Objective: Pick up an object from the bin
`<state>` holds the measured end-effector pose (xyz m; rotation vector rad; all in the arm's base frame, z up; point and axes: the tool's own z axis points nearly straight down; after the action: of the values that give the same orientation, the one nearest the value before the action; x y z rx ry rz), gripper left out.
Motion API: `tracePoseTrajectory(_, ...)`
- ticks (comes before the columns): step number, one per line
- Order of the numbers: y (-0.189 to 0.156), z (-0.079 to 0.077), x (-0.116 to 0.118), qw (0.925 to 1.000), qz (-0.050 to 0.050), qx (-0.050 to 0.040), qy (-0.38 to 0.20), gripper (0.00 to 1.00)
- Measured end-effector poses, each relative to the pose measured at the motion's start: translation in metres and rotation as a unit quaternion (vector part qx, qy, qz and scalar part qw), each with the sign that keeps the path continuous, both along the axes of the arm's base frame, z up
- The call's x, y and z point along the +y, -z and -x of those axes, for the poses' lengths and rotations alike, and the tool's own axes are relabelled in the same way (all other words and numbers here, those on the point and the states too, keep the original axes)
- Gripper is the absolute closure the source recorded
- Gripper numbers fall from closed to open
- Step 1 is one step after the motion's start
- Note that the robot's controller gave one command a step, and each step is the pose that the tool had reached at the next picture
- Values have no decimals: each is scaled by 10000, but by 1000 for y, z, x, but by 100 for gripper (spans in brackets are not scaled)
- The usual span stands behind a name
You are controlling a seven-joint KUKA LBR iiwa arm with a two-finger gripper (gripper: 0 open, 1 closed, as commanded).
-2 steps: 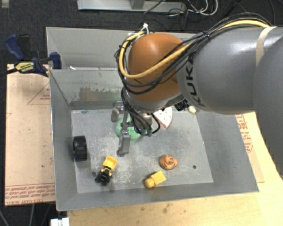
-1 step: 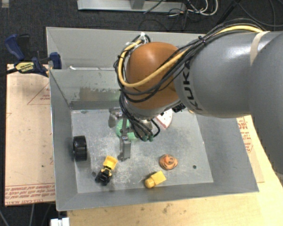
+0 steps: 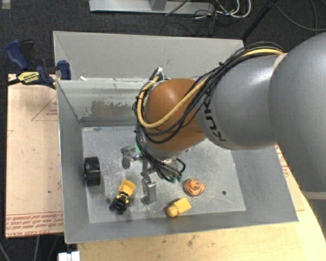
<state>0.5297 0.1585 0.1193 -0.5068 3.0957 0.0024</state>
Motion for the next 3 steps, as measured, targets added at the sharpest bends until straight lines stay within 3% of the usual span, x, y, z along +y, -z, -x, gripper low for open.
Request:
tracePoseTrajectory(1, 43, 31, 21, 9996, 11, 30, -286, 0)
tracePoseTrajectory(2, 44, 11, 20, 9816, 4, 13, -1908, 100)
tracePoseTrajectory(3, 44, 11, 20, 9816, 3, 15, -1907, 100)
